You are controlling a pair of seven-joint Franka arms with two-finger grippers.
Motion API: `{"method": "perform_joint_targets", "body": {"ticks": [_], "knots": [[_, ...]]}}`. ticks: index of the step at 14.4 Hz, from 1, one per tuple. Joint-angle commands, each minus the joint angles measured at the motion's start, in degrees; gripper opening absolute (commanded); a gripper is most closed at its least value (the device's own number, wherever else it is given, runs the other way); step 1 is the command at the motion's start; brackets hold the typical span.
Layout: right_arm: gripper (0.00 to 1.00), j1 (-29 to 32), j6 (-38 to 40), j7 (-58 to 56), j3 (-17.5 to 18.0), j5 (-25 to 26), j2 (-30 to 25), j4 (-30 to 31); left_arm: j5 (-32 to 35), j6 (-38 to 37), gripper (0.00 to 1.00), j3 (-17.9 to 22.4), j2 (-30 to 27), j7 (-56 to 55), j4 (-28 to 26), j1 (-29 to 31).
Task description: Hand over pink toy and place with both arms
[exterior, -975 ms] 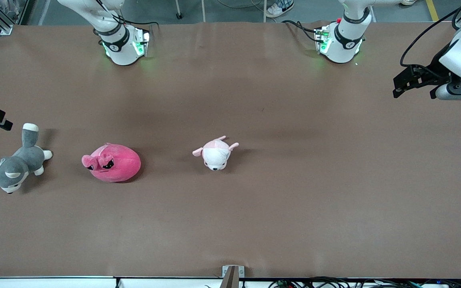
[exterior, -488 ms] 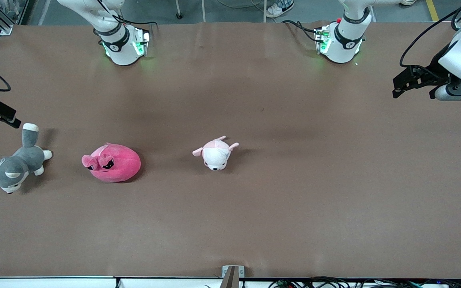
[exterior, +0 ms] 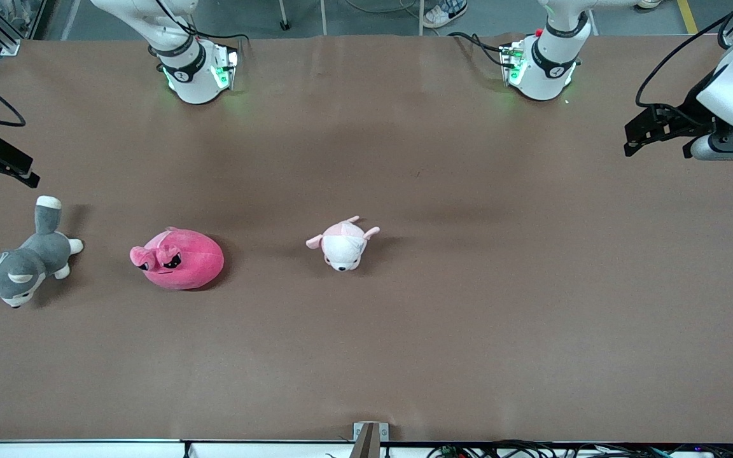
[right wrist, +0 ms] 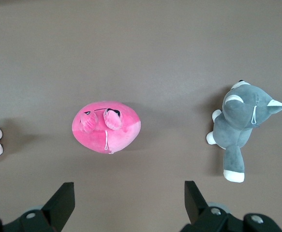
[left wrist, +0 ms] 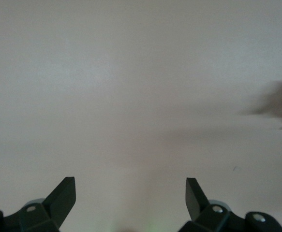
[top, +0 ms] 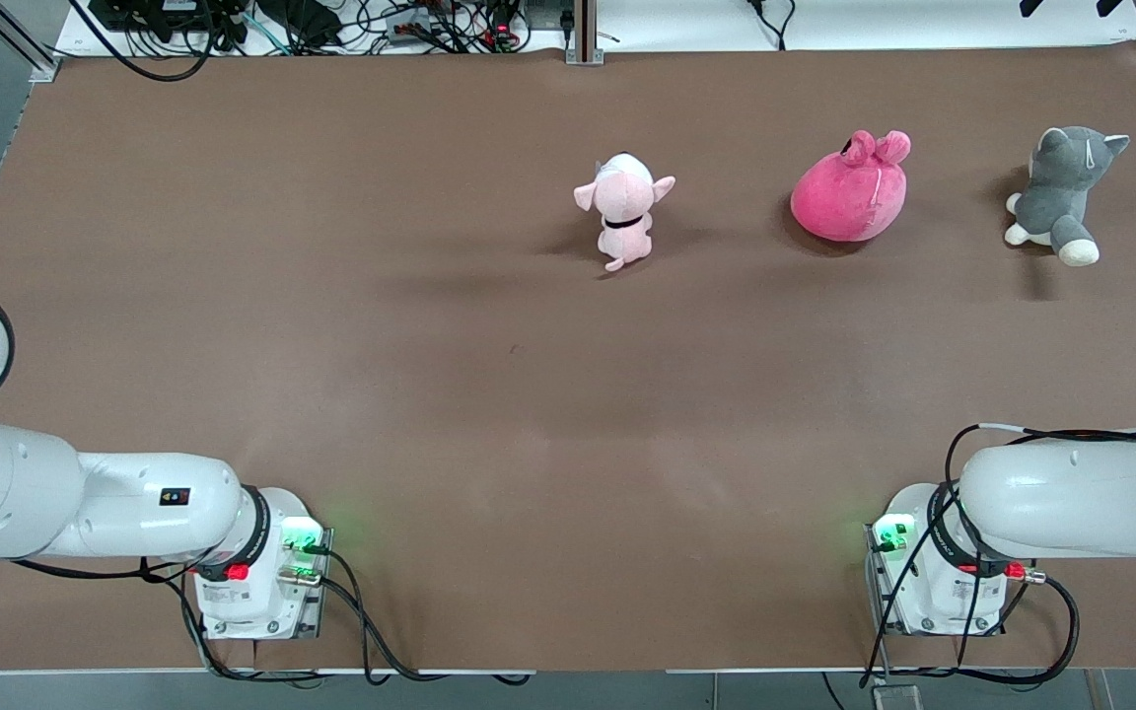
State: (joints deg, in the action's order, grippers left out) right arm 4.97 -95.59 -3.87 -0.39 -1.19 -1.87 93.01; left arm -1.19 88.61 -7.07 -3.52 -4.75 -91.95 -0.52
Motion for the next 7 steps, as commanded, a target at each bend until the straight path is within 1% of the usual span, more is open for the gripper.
{"method": "perform_joint_targets", "body": {"ticks": [1, 7], "knots": [[1.0, -0.1, -0.6, -0.3, 0.2, 1.2, -2.0, 2.3, -0.3, 0.1, 1.0, 0.1, 1.4, 0.8, 2.4, 0.3], [1.0, -0.1, -0.6, -0.6, 0.2, 1.5, -2.0, 3.0, -0.2, -0.1, 1.0, 0.2, 1.6, 0.7, 2.4, 0.2]]}}
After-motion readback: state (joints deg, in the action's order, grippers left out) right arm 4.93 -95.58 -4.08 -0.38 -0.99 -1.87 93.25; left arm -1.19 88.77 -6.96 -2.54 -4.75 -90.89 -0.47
